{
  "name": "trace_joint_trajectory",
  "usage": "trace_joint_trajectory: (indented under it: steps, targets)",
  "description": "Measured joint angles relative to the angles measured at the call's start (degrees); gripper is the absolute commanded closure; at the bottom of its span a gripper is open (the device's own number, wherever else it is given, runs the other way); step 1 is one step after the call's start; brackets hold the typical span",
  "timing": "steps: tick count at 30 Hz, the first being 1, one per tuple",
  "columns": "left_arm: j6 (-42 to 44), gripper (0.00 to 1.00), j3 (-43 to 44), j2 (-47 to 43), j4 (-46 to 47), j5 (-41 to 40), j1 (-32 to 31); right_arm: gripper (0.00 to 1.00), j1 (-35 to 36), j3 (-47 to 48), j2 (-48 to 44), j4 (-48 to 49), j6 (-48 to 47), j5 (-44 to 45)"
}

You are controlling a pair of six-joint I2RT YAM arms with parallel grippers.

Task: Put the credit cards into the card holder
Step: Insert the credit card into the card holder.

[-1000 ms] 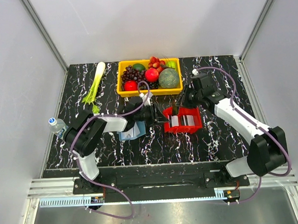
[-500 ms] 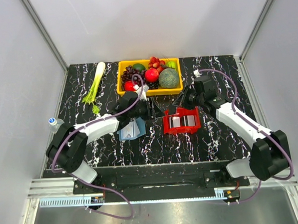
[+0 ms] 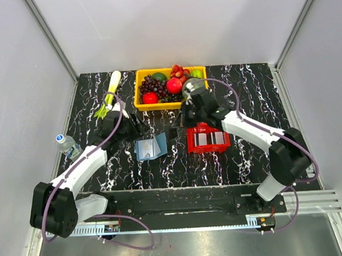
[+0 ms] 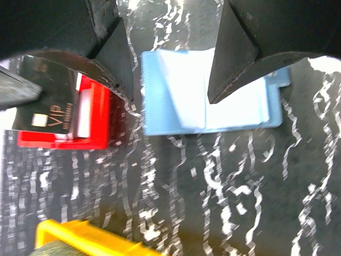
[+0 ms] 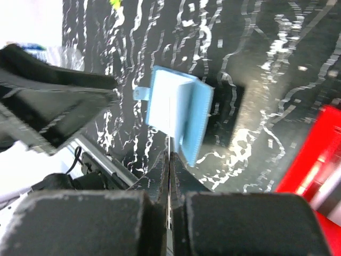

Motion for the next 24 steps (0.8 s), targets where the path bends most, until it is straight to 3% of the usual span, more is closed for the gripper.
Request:
trace_joint_trajectory:
  steps: [13,24]
  targets:
    - [-0.68,0.4,-6.29,0.35,-6.64,-3.58,3.23,1.0,12.66,16.94,16.63,-2.4,-3.52,1.25]
    - [-0.13,0.35,-7.82,2.78,-7.23,-4.61,3.85,1.0,15.63,23.5,26.49,-8.41,-7.48,7.08]
